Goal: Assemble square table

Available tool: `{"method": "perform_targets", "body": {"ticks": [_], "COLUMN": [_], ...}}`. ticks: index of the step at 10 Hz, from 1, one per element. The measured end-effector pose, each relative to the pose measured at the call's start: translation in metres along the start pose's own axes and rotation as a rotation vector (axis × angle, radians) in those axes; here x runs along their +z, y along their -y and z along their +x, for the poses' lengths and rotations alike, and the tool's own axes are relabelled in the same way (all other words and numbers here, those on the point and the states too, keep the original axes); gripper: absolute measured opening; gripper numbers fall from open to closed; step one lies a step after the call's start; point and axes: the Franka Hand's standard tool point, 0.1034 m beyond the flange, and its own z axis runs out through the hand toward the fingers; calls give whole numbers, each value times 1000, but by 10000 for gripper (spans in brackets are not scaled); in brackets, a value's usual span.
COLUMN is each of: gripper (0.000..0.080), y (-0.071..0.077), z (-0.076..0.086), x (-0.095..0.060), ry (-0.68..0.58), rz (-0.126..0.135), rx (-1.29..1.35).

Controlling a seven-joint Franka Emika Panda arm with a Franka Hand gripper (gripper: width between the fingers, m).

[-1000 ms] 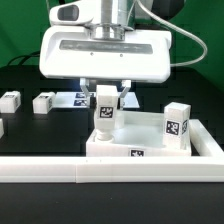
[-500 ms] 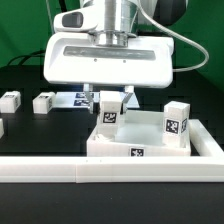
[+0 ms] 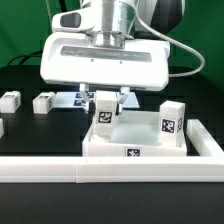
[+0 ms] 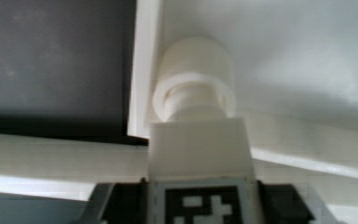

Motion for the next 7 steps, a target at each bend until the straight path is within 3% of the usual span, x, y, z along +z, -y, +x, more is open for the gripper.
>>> {"method": "perform_targets", "body": {"ticks": [5,7], "gripper": [287,287], "y": [-2,-26], "z": [-1,-5], "x": [0,2], "ry": [-4,-24], "rz": [-4,-9], "rx": [-8,-32]}}
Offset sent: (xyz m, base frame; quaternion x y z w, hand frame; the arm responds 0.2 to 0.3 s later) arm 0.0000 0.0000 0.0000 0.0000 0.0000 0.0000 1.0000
